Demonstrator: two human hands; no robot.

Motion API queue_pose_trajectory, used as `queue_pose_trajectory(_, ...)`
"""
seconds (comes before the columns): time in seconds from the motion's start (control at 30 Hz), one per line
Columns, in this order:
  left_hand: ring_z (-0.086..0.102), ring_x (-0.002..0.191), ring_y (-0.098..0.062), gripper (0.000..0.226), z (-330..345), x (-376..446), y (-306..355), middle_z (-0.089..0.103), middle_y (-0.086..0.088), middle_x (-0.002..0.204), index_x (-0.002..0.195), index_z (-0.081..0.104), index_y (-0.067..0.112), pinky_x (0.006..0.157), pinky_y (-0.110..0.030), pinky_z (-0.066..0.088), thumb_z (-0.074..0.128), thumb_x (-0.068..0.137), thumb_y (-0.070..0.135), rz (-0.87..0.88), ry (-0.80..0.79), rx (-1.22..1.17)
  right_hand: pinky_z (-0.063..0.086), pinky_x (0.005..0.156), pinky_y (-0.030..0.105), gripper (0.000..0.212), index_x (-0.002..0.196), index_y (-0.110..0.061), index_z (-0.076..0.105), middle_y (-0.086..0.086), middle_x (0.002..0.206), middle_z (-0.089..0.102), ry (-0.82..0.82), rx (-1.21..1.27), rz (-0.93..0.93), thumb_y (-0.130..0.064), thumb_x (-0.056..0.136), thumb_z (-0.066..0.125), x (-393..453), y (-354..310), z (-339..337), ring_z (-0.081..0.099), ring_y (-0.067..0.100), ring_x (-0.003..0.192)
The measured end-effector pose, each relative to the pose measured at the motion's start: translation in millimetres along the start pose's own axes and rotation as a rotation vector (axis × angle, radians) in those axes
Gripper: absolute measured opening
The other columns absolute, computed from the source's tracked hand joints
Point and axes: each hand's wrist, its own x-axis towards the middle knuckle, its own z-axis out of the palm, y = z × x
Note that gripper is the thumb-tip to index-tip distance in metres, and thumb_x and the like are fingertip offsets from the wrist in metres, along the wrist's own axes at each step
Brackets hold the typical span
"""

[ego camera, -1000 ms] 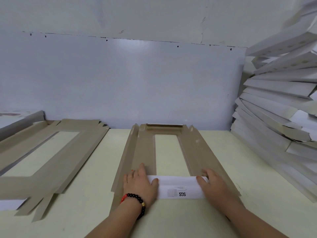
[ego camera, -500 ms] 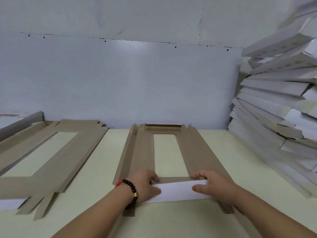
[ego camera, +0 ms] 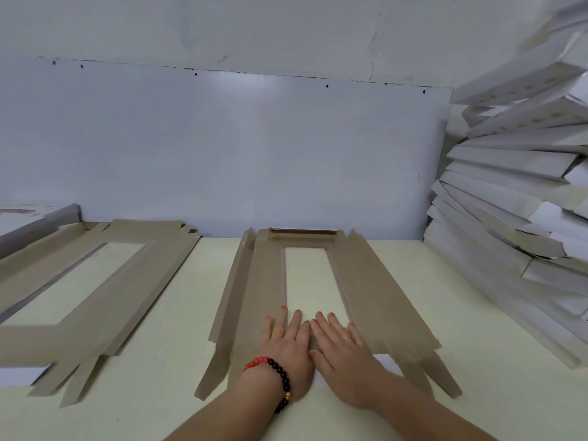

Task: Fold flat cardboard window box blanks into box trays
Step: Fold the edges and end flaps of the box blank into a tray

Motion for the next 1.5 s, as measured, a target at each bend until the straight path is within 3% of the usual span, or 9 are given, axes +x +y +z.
queue_pose_trajectory(0.13, -0.032, 0.14, -0.028, 0.063, 4, 2, -15, -0.023, -0.002, 0.159, 0.152, -0.013, 0.02, 0.109, -0.05, -0.023, 0.011, 0.099, 0.044, -0.035, -0.002, 0.096, -0.015, 0.116, 0.041, 0.092, 0.154, -0.021, -0.011, -0.007, 0.16, -0.021, -0.09, -0.079, -0.033, -0.07, 0.077, -0.02, -2, 13, 4, -0.025, 0.011, 0.144)
queue_pose_trajectory(0.37, -0.032, 0.14, -0.034, 0.062, -6, -5, -44, -0.023, -0.006, 0.158, 0.152, -0.012, 0.025, 0.106, -0.056, -0.025, 0.005, 0.098, 0.048, -0.124, -0.026, 0.225, -0.02, 0.113, 0.048, 0.081, 0.152, -0.025, -0.016, -0.007, 0.157, -0.028, -0.178, -0.089, 0.135, -0.071, 0.089, 0.003, -10, 52, 4, -0.027, 0.014, 0.144)
queue_pose_trajectory(0.5, 0.019, 0.136, -0.034, 0.051, -19, -18, -41, 0.027, -0.013, 0.146, 0.136, 0.03, 0.015, 0.11, -0.05, 0.013, 0.009, 0.089, 0.017, -0.027, 0.117, 0.312, -0.017, 0.113, 0.049, 0.079, 0.153, -0.027, -0.013, -0.006, 0.155, -0.031, -0.083, -0.13, 0.193, -0.07, 0.091, 0.007, -21, 63, -1, -0.025, 0.016, 0.145)
queue_pose_trajectory(0.6, 0.04, 0.113, -0.029, 0.046, -20, -22, -34, 0.043, -0.012, 0.124, 0.123, 0.043, 0.01, 0.093, -0.041, 0.034, 0.018, 0.084, 0.002, 0.172, 0.105, 0.278, 0.02, 0.116, 0.036, 0.066, 0.147, -0.026, 0.035, -0.002, 0.159, 0.02, 0.195, -0.147, 0.015, -0.055, 0.09, 0.049, -34, 57, -10, 0.028, 0.018, 0.144)
queue_pose_trajectory(0.7, 0.046, 0.108, -0.029, 0.038, -27, -21, -40, 0.048, -0.01, 0.12, 0.121, 0.05, 0.009, 0.085, -0.038, 0.041, 0.038, 0.086, 0.0, 0.226, 0.028, 0.209, 0.052, 0.075, 0.014, 0.032, 0.1, -0.031, 0.071, -0.014, 0.105, 0.066, 0.313, -0.089, -0.229, -0.042, 0.071, 0.079, -45, 52, -14, 0.067, 0.005, 0.091)
queue_pose_trajectory(0.8, 0.05, 0.104, -0.027, 0.031, -33, -28, -42, 0.053, -0.006, 0.11, 0.113, 0.056, 0.013, 0.085, -0.035, 0.042, 0.04, 0.092, 0.028, 0.261, 0.079, 0.129, 0.047, 0.086, 0.017, 0.043, 0.116, -0.03, 0.066, -0.017, 0.117, 0.061, 0.144, -0.1, -0.272, -0.059, 0.086, 0.057, -50, 58, -24, 0.059, 0.004, 0.105)
queue_pose_trajectory(0.93, 0.048, 0.101, -0.023, 0.063, -26, -37, -42, 0.05, -0.002, 0.107, 0.113, 0.055, 0.018, 0.085, -0.034, 0.044, 0.033, 0.082, 0.069, 0.245, 0.065, 0.118, 0.046, 0.056, 0.01, 0.033, 0.088, -0.037, 0.073, -0.024, 0.084, 0.065, 0.255, -0.199, -0.303, -0.059, 0.065, 0.079, -50, 53, -33, 0.063, -0.003, 0.07)
queue_pose_trajectory(1.23, 0.051, 0.111, -0.025, 0.033, -36, -12, -36, 0.058, -0.007, 0.117, 0.112, 0.056, 0.017, 0.088, -0.031, 0.04, 0.029, 0.101, 0.032, 0.014, 0.034, -0.143, 0.046, 0.084, 0.034, 0.036, 0.127, -0.026, 0.053, 0.002, 0.114, 0.063, 0.039, 0.028, -0.019, -0.025, 0.101, 0.029, -11, 44, -42, 0.058, 0.025, 0.1)
queue_pose_trajectory(1.5, -0.027, 0.143, -0.03, 0.07, -11, 7, 3, -0.02, -0.007, 0.159, 0.152, -0.013, 0.01, 0.116, -0.051, -0.014, 0.019, 0.097, 0.04, 0.011, -0.164, 0.105, -0.003, 0.118, 0.043, 0.056, 0.155, -0.017, 0.01, -0.002, 0.163, 0.003, 0.004, -0.055, 0.005, -0.039, 0.104, 0.012, 18, 3, 1, -0.001, 0.015, 0.149)
